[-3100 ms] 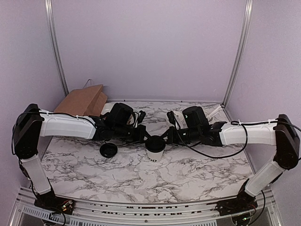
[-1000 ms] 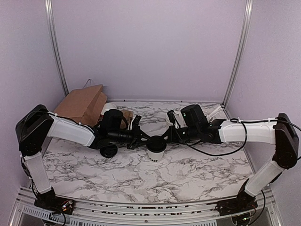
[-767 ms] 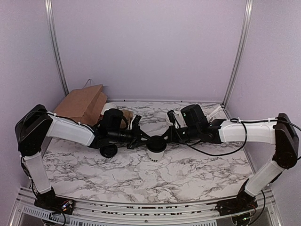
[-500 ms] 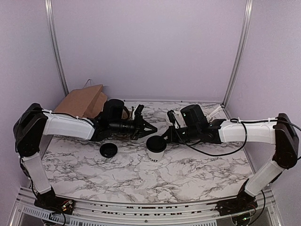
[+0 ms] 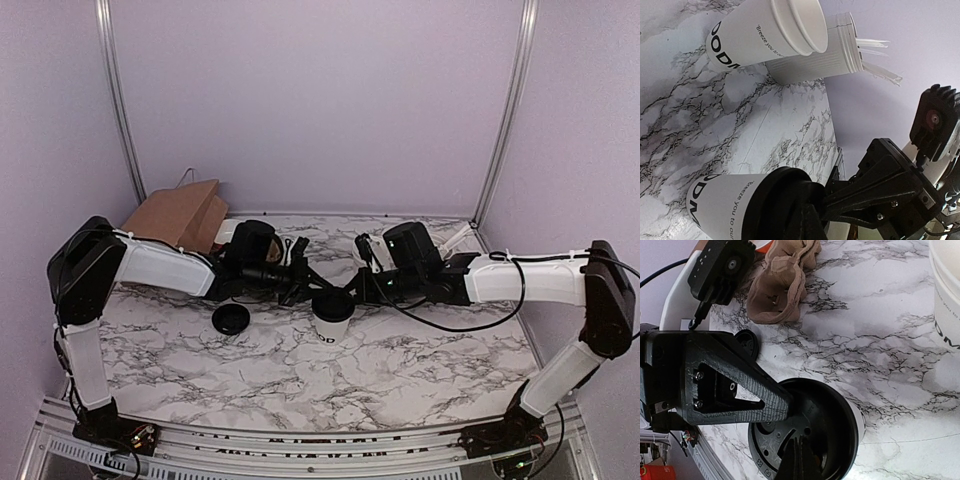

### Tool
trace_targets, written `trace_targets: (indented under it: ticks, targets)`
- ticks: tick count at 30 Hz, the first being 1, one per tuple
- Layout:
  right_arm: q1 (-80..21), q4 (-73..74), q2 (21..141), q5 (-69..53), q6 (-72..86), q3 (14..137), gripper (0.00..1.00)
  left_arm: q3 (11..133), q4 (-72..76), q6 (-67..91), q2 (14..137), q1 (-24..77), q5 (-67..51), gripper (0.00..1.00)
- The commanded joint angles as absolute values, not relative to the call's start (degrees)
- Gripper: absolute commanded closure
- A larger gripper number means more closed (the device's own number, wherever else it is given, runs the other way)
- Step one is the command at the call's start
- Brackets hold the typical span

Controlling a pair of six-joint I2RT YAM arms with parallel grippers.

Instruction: Pack the takeout coffee

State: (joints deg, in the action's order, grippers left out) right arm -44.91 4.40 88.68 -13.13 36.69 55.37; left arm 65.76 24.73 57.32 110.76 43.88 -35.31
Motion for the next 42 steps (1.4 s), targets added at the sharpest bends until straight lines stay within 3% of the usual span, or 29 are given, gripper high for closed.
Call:
trace_targets:
  ticks: [1,13,28,42]
  targets:
    - [-45.6,6.6,89.6,-12.1,36.0,56.4,1.0,64.8,15.0,54.8,110.6,43.7,-32.3,1.0]
    - [-45.9,6.7,89.7,-11.9,35.6,57.2,1.0,72.8,14.1,54.1,104.4,44.0,-34.3,1.0]
    - [-46.3,7.3,90.0,-11.1,35.4,57.2,1.0,70.0,9.6,54.3,114.0,44.9,-31.0,1.0]
    - [-47.3,7.9,90.5,-10.8,34.7,60.4,1.0,73.7,4.7,49.5,105.6,44.4,-29.8,1.0]
